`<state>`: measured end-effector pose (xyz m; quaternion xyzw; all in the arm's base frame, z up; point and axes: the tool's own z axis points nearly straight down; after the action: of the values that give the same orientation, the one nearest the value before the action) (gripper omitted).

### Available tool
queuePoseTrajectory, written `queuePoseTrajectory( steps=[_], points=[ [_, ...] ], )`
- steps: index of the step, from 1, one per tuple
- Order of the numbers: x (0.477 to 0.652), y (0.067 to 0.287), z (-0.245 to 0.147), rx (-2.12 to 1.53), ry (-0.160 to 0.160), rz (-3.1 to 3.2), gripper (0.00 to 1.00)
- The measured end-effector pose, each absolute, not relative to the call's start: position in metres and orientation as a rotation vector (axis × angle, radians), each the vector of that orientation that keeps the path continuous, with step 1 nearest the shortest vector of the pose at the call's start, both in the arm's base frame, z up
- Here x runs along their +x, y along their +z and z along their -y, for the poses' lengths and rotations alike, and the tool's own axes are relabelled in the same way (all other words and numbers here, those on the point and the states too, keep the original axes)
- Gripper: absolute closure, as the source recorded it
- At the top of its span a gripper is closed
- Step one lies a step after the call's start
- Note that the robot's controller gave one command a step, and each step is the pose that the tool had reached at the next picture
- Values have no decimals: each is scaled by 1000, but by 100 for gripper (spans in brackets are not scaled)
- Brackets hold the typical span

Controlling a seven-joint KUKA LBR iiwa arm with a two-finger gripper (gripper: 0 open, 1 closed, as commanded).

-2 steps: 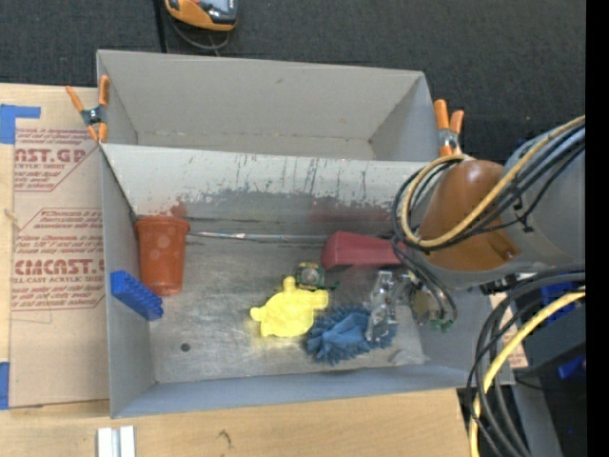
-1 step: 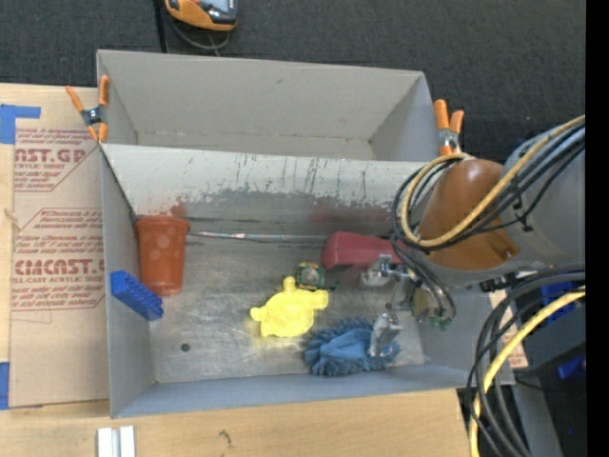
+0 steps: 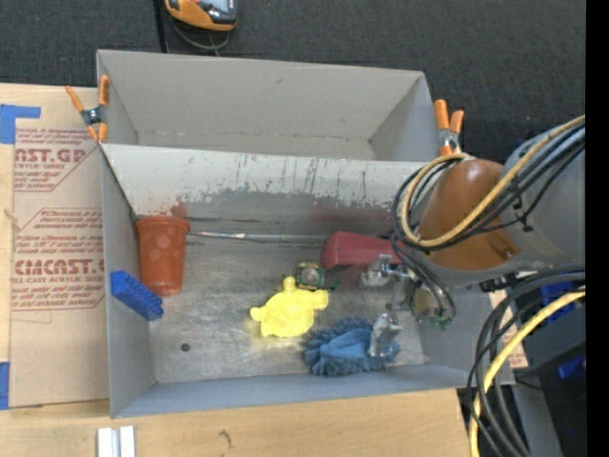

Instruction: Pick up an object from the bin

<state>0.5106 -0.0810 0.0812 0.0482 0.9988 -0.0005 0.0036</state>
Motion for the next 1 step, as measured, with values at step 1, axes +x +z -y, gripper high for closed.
queuePoseTrajectory(
  steps=[1],
  points=[
    [488,75,41,-89,-10,-3144,100]
  ],
)
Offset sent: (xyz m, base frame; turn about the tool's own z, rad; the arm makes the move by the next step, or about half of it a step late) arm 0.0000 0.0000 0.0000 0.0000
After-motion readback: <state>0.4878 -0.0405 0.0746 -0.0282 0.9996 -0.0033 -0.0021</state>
